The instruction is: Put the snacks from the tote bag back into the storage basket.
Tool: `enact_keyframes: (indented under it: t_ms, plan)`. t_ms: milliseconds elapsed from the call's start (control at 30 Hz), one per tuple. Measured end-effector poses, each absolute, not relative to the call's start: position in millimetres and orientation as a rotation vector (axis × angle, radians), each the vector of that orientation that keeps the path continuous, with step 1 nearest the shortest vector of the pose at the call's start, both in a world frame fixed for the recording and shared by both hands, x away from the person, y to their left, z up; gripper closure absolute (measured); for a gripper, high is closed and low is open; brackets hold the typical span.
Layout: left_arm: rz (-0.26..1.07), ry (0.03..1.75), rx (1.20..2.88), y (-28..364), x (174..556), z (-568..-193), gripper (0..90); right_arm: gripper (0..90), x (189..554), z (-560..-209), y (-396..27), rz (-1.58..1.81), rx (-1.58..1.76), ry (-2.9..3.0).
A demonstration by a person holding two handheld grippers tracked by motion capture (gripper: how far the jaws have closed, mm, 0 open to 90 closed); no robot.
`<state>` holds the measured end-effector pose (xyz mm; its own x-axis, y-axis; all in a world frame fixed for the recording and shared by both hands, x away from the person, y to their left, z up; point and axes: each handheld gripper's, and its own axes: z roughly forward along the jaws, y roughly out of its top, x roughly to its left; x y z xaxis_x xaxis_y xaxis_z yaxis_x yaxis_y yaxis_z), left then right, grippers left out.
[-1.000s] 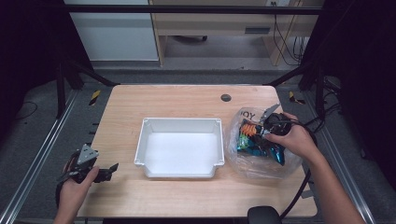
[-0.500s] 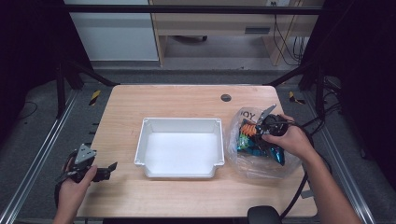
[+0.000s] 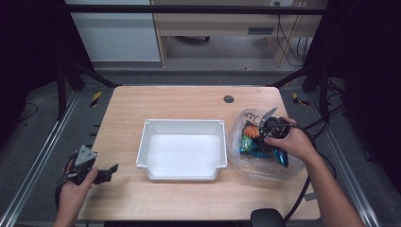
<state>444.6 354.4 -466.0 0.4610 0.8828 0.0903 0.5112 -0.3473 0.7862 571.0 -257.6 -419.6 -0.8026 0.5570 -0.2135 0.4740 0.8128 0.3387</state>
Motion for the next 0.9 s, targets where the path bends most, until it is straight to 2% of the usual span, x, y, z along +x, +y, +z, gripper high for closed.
enact_keyframes:
  t_ms: [900]
  plan:
    - [0.663,1.129,2.023,349.8,446.3,-466.4,3.3,11.2,571.7,-427.7,-252.1,0.32,0.795,2.722]
